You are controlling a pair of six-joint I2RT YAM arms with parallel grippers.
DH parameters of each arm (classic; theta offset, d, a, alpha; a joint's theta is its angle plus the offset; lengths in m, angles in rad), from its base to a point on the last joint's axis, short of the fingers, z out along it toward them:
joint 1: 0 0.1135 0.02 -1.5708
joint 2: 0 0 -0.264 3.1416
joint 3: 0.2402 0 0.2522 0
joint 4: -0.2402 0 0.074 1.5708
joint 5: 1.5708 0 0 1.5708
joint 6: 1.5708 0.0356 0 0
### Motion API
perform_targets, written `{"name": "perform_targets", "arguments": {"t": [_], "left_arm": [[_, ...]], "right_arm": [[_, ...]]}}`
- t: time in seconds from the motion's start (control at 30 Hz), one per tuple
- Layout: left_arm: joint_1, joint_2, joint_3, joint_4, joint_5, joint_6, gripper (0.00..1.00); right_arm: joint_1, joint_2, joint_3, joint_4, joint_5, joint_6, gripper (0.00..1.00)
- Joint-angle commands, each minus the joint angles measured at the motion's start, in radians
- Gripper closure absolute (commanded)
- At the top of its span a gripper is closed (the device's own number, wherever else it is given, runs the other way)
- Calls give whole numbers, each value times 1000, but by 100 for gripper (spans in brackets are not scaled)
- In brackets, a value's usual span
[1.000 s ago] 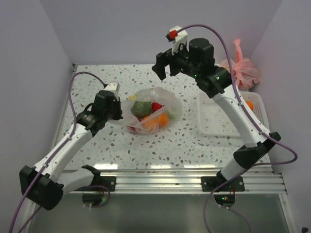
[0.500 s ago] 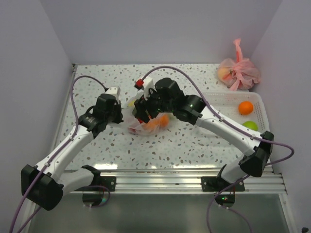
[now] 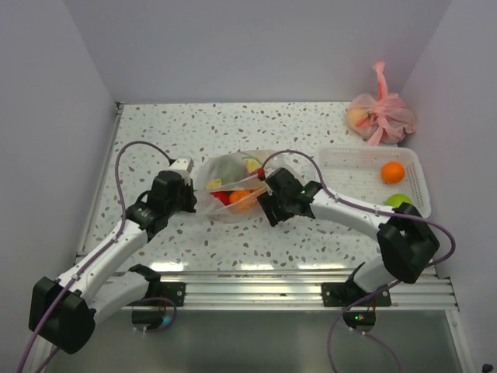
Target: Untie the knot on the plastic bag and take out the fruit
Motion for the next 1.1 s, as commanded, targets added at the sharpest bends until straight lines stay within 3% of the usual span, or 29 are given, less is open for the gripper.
{"name": "perform_targets", "arguments": {"t": [0.0,0.23,0.5,0.63,0.83,1.07], "left_arm": [[7,-26,-4,103,42,55,100],[7,40,56,101,56,101,100],[7,22,25,139,29,100,100],[7,-7,7,138,15,101,100],[7,-44,-10,123,-7,82,100],[7,-33,-4,126,-7,74,100]], "right_arm": [[28,-151,25,-1,-47,21,36],[114,-204,256,-18,-87,65,34],[126,-94,392,63,-114,99,33],[126,-3,329,156,-41,98,37],[127,62,194,80,-74,124,37],[164,26,91,-54,-68,55,22]]}}
